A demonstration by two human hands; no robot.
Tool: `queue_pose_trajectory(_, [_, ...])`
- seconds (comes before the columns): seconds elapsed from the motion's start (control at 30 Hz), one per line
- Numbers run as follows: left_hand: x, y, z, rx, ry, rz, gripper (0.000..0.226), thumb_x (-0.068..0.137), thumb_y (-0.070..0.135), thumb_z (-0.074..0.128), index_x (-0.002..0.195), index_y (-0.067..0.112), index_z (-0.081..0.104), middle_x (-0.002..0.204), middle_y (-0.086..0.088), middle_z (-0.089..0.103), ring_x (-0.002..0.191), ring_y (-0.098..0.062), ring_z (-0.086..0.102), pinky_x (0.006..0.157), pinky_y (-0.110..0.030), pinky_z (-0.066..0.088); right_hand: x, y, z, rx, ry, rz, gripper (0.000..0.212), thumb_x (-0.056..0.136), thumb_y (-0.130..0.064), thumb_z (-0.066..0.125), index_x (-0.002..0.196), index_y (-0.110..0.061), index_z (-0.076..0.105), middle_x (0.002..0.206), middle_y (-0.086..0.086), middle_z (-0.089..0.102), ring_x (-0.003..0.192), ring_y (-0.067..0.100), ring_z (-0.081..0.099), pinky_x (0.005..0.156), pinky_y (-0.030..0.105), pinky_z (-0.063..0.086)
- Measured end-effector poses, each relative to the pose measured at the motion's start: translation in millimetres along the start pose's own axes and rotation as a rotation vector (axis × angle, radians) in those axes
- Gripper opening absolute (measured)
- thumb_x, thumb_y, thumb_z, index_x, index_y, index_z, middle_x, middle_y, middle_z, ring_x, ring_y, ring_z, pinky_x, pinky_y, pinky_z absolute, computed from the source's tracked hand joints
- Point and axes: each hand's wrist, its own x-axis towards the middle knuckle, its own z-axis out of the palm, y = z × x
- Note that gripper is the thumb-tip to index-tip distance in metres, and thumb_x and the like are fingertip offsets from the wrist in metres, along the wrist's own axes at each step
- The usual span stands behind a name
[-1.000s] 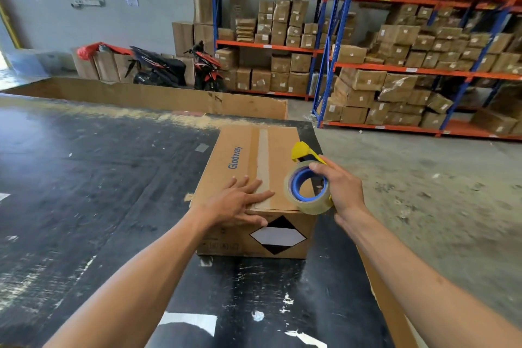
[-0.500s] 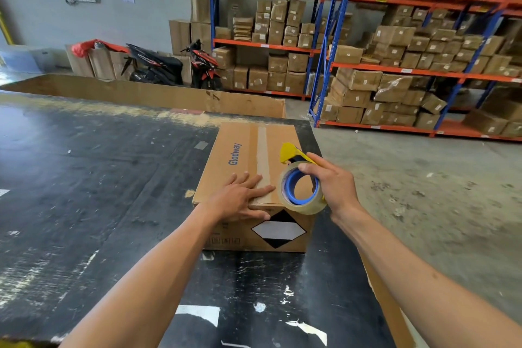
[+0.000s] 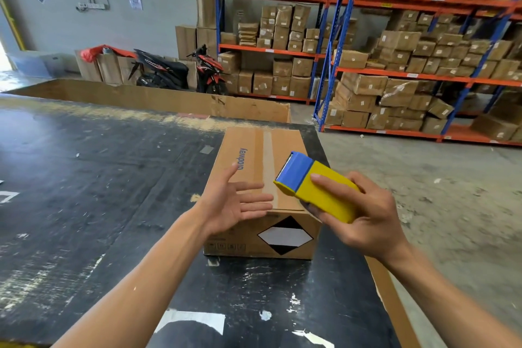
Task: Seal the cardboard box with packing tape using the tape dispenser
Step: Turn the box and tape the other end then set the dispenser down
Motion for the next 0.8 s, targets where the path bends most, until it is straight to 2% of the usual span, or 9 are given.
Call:
queue_pose_trajectory(0.1, [-13.0,1.8,14.4,-0.032,-0.076,0.013,0.077,0.096,0.063,0.044,0.134,-0.004,0.051,0.125,-0.034,0.063,0.118,-0.046,0.062,0.108,-0.055,0.044,-15.0,15.5,15.8,-0.047,-0.19,0.008,0.061,0.072,-0.033,0.086,0.129,-0.038,0.066,0.086,0.0,0.051,0.068,0.014,0.052,0.06,0.019,0.045])
queue_pose_trajectory(0.17, [-15.3,0.4,22.1,0.072,-0.01,0.025,0.073,0.095,0.062,0.047,0.13,-0.001,0.056,0.119,-0.029,0.068,0.11,-0.04,0.068,0.094,-0.048,0.055,-27.1,27.6,27.8,-0.035,-0.283,0.058,0.067,0.072,-0.036,0.086,0.132,-0.048,0.059,0.09,-0.002,0.054,0.071,0.016,0.058,0.059,0.029,0.051])
queue_pose_trajectory(0.27, [-14.0,-6.1,19.4,0.096,0.102,0.042,0.06,0.092,0.051,0.06,0.124,0.0,0.062,0.117,-0.025,0.071,0.105,-0.036,0.071,0.084,-0.043,0.061,-30.2,30.6,30.9,0.053,-0.267,0.049,0.067,0.073,-0.033,0.087,0.133,-0.045,0.06,0.092,-0.006,0.052,0.076,0.014,0.057,0.063,0.021,0.046])
queue_pose_trajectory(0.37, [-13.5,-7.9,16.8,0.084,0.133,0.052,0.04,0.084,0.026,0.074,0.115,0.002,0.068,0.108,-0.018,0.075,0.096,-0.029,0.071,0.082,-0.038,0.062,-25.3,25.4,29.4,0.082,-0.234,0.014,0.062,0.071,-0.029,0.089,0.129,-0.035,0.066,0.092,-0.005,0.052,0.077,0.009,0.054,0.066,0.014,0.039])
queue_pose_trajectory(0.43, [-12.5,-7.1,17.8,0.106,0.126,0.056,0.028,0.085,0.012,0.072,0.112,0.003,0.069,0.104,-0.014,0.076,0.092,-0.025,0.072,0.081,-0.035,0.062,-22.3,25.4,31.8,0.081,-0.226,0.017,0.062,0.07,-0.027,0.09,0.128,-0.031,0.068,0.093,-0.006,0.052,0.079,0.003,0.052,0.068,0.01,0.036])
queue_pose_trajectory(0.53, [-8.7,-7.6,18.2,0.13,0.185,0.079,0.031,0.09,0.002,0.067,0.121,0.001,0.066,0.111,-0.017,0.073,0.09,-0.023,0.071,0.072,-0.031,0.063,-18.7,27.2,35.0,0.123,-0.252,0.037,0.062,0.07,-0.028,0.092,0.127,-0.031,0.068,0.093,-0.006,0.054,0.079,0.004,0.054,0.067,0.012,0.039])
queue_pose_trajectory(0.63, [-6.4,-10.0,22.0,0.227,0.335,0.124,0.026,0.092,-0.005,0.063,0.117,-0.002,0.066,0.091,-0.012,0.075,0.074,-0.019,0.071,0.064,-0.029,0.062,-14.7,23.9,40.9,0.146,-0.336,0.041,0.057,0.076,-0.042,0.086,0.129,-0.037,0.066,0.093,-0.001,0.06,0.076,0.01,0.058,0.065,0.018,0.045])
queue_pose_trajectory(0.73, [-11.4,1.1,8.0,0.205,0.496,0.213,0.023,0.091,-0.015,0.058,0.111,-0.008,0.065,0.078,-0.016,0.077,0.066,-0.024,0.075,0.057,-0.03,0.062,-3.7,28.8,34.2,0.127,-0.401,0.049,0.052,0.08,-0.051,0.077,0.129,-0.036,0.067,0.092,-0.013,0.055,0.075,-0.001,0.053,0.066,0.008,0.035])
queue_pose_trajectory(0.8, [-20.0,11.3,-13.4,0.211,0.57,0.281,0.023,0.09,-0.015,0.059,0.112,-0.007,0.065,0.083,-0.018,0.077,0.073,-0.027,0.077,0.064,-0.032,0.063,2.8,35.7,21.6,0.099,-0.412,0.058,0.051,0.079,-0.053,0.075,0.127,-0.035,0.068,0.093,-0.022,0.048,0.075,-0.006,0.05,0.065,0.007,0.032])
